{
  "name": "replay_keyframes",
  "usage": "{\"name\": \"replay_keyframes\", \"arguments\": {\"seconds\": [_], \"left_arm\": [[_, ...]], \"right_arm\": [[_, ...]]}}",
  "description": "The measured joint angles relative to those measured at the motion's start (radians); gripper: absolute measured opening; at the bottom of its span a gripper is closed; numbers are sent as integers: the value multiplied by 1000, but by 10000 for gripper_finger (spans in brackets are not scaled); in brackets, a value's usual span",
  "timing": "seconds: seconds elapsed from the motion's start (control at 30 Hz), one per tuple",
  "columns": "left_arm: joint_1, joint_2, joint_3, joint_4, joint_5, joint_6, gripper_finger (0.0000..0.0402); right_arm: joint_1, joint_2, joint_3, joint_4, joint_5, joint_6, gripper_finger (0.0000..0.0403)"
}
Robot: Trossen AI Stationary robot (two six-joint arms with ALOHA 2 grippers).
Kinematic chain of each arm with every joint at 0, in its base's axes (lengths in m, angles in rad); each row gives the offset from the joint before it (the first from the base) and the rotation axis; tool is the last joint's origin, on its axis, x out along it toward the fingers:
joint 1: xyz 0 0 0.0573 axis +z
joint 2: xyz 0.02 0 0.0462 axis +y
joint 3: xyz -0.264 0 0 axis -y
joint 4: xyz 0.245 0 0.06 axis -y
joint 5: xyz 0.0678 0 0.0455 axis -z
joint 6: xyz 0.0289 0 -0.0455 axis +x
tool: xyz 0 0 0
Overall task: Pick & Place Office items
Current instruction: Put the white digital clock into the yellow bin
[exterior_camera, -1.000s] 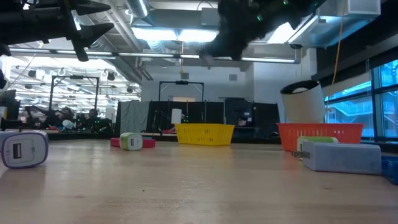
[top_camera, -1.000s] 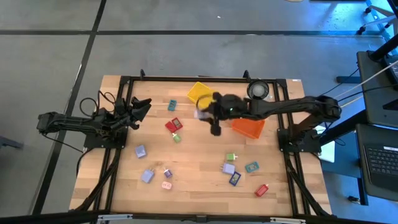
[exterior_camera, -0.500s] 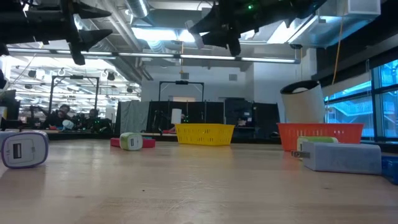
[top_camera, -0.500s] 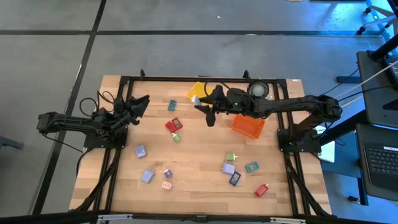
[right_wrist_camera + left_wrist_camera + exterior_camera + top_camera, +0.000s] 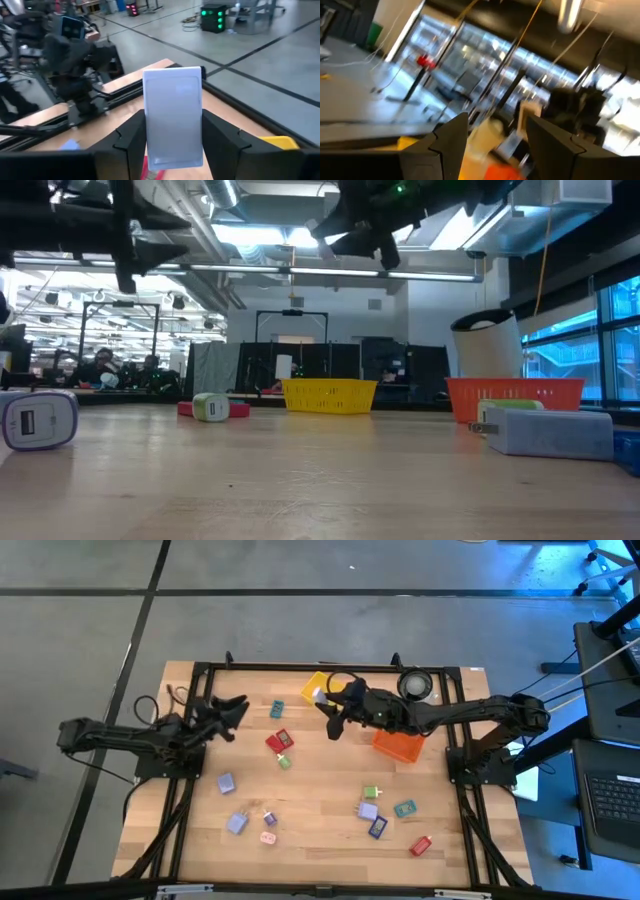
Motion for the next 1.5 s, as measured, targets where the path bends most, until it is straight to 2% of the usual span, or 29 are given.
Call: {"name": "replay_keyframes", "arguments": {"seconds": [0.1, 0.27, 0.47, 0.57, 0.7, 0.8, 0.87, 1.07, 1.2, 1.5], "left_arm": [[0, 89, 48, -68, -1, 1, 196], [7, 261, 141, -71, -34, 9, 196], [94, 466, 270, -141, -27, -70, 202], [166, 562, 332, -151, 88, -112, 206], [266, 681, 412, -153, 317, -129, 210], [330, 766, 460, -163, 483, -220, 210], [361, 819, 486, -163, 554, -293, 210], [398, 954, 545, -163, 683, -425, 210], [394, 1029, 592, -162, 749, -494, 222], [388, 1128, 672, -163, 823, -501, 259]], "right_arm": [[-12, 0, 0, -40, 31, 0, 162], [-46, 0, 0, -118, 90, 0, 162], [-71, 11, 1, -164, 159, -25, 162], [-74, 31, 2, -164, 157, -33, 162], [-68, 72, 1, -170, 134, -14, 162], [-58, 98, 1, -167, 106, 4, 162], [-49, 109, 1, -168, 86, -1, 162], [-28, 131, 1, -166, 55, -102, 162], [-27, 149, 1, -171, 48, -112, 162], [-28, 159, 1, -234, 38, -106, 162]]}}
